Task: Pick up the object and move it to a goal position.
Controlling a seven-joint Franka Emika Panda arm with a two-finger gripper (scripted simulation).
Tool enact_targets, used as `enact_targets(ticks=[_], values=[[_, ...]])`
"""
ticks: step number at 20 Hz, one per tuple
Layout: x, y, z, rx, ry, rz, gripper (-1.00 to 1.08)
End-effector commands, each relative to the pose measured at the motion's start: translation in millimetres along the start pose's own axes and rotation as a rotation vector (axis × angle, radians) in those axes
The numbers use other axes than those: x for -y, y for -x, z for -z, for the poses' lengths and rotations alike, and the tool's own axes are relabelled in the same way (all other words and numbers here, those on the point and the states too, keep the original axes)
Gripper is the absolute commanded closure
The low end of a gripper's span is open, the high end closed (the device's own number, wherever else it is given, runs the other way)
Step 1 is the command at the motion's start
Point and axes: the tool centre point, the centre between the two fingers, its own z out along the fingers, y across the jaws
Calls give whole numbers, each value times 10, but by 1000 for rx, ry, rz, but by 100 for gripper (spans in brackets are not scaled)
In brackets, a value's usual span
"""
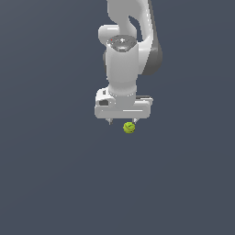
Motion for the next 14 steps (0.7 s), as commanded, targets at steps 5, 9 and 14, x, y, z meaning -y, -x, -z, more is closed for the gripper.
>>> enact_targets(ticks=[5,9,14], values=[[-93,0,-20,3,3,-20,-92],[-304,2,-58,9,9,-68,-92],[-344,0,-60,10,10,-79,-92]])
